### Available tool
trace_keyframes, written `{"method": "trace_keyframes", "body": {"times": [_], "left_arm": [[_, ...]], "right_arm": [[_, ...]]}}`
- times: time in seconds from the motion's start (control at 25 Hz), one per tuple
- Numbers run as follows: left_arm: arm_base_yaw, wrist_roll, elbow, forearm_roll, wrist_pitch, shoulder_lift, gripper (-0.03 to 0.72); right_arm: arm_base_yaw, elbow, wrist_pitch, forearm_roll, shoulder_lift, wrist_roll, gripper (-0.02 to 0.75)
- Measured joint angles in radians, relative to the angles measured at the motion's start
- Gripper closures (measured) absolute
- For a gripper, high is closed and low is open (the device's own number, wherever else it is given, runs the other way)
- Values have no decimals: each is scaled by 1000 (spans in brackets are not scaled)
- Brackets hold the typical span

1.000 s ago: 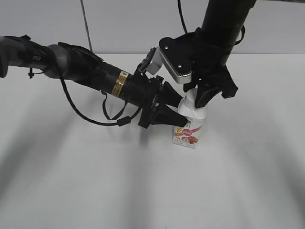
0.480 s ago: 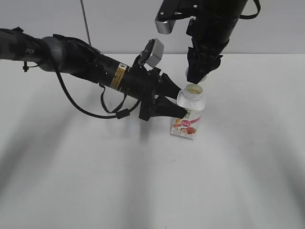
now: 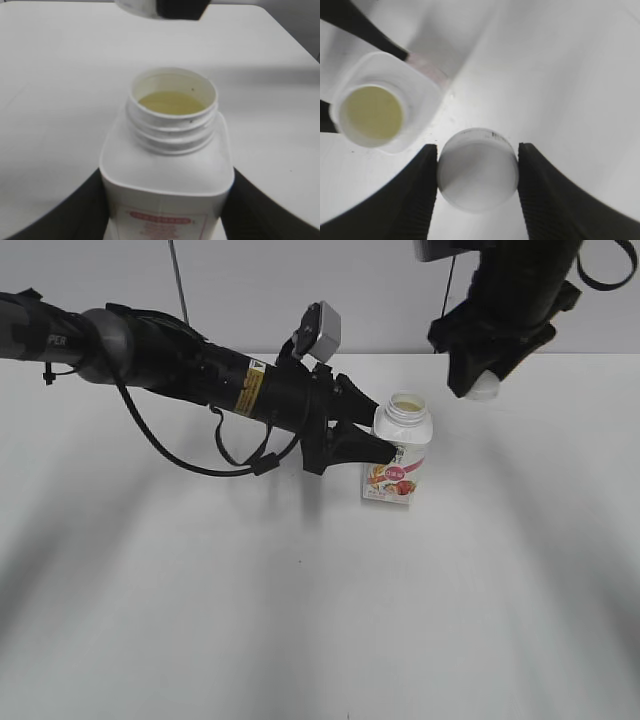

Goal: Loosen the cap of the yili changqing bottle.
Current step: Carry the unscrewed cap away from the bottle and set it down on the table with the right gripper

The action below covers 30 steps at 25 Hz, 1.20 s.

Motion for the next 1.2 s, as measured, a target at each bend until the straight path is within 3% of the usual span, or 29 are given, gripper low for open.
{"method": "trace_keyframes", "body": {"times": [0.28, 0.48, 0.76, 1.2], "left_arm": [[-1, 10, 0, -78, 58, 0, 281], [-2, 35, 0, -154, 89, 6, 281], [-3, 44, 1, -167, 110, 23, 281], [-4, 49, 1, -164, 136, 23, 281]], "right_arm": [[-145, 194, -169, 21, -3, 22, 350], [-152, 371, -409, 39, -3, 55, 350], [-152, 449, -617, 42, -3, 89, 350], [-162, 454, -666, 43, 100, 105, 350]]}}
